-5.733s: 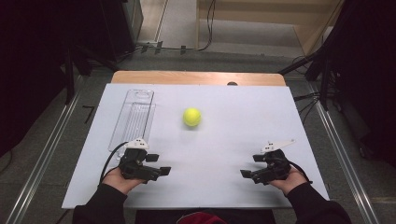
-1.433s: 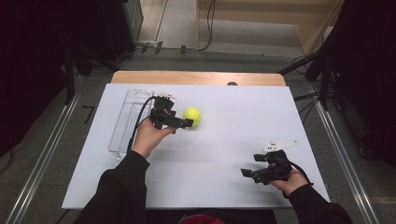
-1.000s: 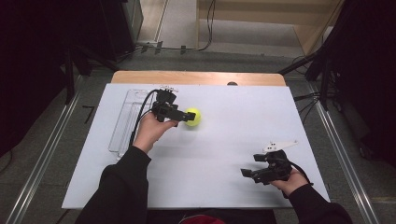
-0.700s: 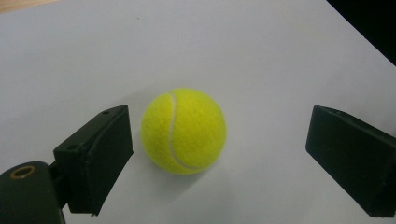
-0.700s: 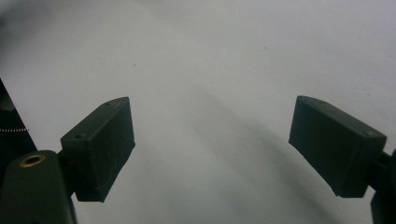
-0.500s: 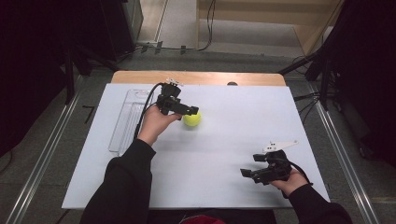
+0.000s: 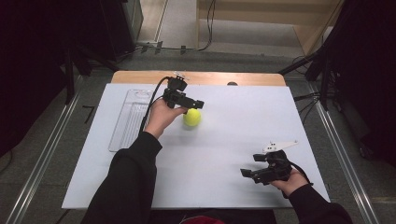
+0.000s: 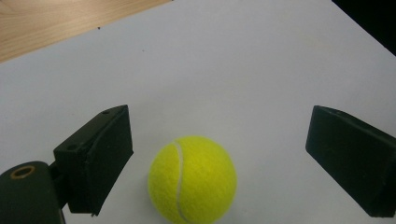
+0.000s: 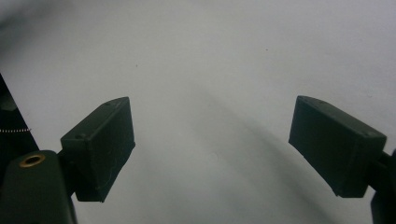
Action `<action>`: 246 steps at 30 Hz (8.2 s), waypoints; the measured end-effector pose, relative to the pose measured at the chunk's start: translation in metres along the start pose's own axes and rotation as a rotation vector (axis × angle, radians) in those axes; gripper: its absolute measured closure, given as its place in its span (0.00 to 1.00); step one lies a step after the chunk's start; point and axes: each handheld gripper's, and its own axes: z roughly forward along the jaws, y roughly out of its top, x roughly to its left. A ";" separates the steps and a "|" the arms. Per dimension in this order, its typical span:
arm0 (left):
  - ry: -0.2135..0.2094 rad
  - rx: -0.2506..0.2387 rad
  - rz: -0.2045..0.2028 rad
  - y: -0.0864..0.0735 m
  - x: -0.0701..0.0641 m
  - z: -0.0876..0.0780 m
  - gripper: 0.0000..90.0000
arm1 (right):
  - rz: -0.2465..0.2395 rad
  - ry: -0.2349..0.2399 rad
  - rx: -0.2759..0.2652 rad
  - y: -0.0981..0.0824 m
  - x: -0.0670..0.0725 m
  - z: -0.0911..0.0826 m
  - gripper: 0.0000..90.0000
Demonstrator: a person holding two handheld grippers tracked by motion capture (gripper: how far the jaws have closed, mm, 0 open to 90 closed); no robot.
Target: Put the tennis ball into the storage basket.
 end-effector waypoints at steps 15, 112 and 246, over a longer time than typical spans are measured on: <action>0.025 0.006 0.024 -0.004 0.000 0.013 0.09 | 0.002 0.004 -0.004 0.000 0.000 0.000 0.14; 0.074 0.066 0.017 -0.059 0.006 0.059 0.29 | -0.007 0.003 0.000 0.000 0.000 0.000 0.14; -0.047 0.051 -0.071 -0.033 0.019 -0.094 0.29 | -0.024 0.016 -0.001 0.005 0.001 0.002 0.14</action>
